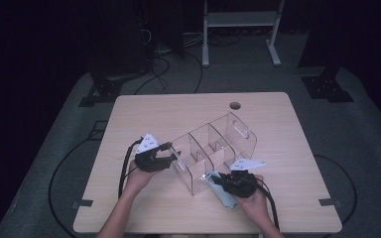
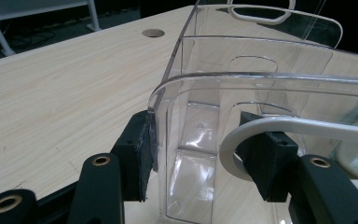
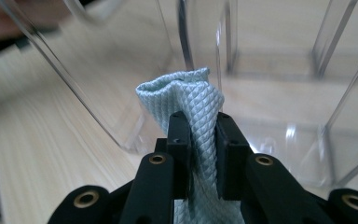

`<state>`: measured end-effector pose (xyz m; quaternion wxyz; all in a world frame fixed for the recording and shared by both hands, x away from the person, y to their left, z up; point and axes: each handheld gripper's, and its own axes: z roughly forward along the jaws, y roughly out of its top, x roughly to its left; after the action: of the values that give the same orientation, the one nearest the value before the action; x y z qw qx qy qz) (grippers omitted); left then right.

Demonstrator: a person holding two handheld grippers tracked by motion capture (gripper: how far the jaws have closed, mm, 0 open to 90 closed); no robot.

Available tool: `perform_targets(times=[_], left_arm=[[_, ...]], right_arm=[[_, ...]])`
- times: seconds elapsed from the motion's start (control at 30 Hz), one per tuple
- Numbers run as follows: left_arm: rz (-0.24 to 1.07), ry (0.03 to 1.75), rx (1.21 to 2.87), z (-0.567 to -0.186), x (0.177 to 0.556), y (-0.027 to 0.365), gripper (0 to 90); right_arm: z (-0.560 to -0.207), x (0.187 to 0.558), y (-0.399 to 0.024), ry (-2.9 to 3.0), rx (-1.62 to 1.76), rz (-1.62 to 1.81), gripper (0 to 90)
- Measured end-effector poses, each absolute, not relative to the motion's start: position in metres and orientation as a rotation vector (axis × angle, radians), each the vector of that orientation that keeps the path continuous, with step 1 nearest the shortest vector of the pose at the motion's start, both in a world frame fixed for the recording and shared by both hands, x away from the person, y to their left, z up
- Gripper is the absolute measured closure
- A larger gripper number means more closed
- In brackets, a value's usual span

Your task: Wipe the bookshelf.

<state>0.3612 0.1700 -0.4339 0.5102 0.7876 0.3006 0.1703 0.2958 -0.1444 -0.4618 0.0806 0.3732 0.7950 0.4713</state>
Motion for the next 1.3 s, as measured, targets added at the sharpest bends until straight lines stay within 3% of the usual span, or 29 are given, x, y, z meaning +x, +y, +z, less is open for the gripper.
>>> perform_targets(times=[0.13, 0.37, 0.63, 0.87, 1.17, 1.3], left_arm=[[0.413, 0.727, 1.893, -0.434, 0.362, 0.170, 46.9], [0.419, 0.735, 1.885, -0.435, 0.363, 0.169, 47.0], [0.419, 0.734, 1.888, -0.435, 0.363, 0.169, 47.0], [0.418, 0.735, 1.890, -0.434, 0.363, 0.169, 46.9], [0.417, 0.736, 1.886, -0.435, 0.363, 0.169, 47.0], [0.419, 0.739, 1.887, -0.435, 0.363, 0.168, 46.9]], right_arm=[[-0.448, 0.293, -0.147, 2.336, 1.082, 1.461, 78.2], [-0.482, 0.303, -0.143, 2.442, 1.170, 1.365, 78.1], [-0.451, 0.297, -0.145, 2.351, 1.094, 1.444, 78.0], [-0.475, 0.302, -0.143, 2.426, 1.144, 1.362, 77.9], [-0.437, 0.296, -0.146, 2.317, 1.064, 1.478, 77.7], [-0.449, 0.298, -0.147, 2.344, 1.092, 1.470, 77.8]])
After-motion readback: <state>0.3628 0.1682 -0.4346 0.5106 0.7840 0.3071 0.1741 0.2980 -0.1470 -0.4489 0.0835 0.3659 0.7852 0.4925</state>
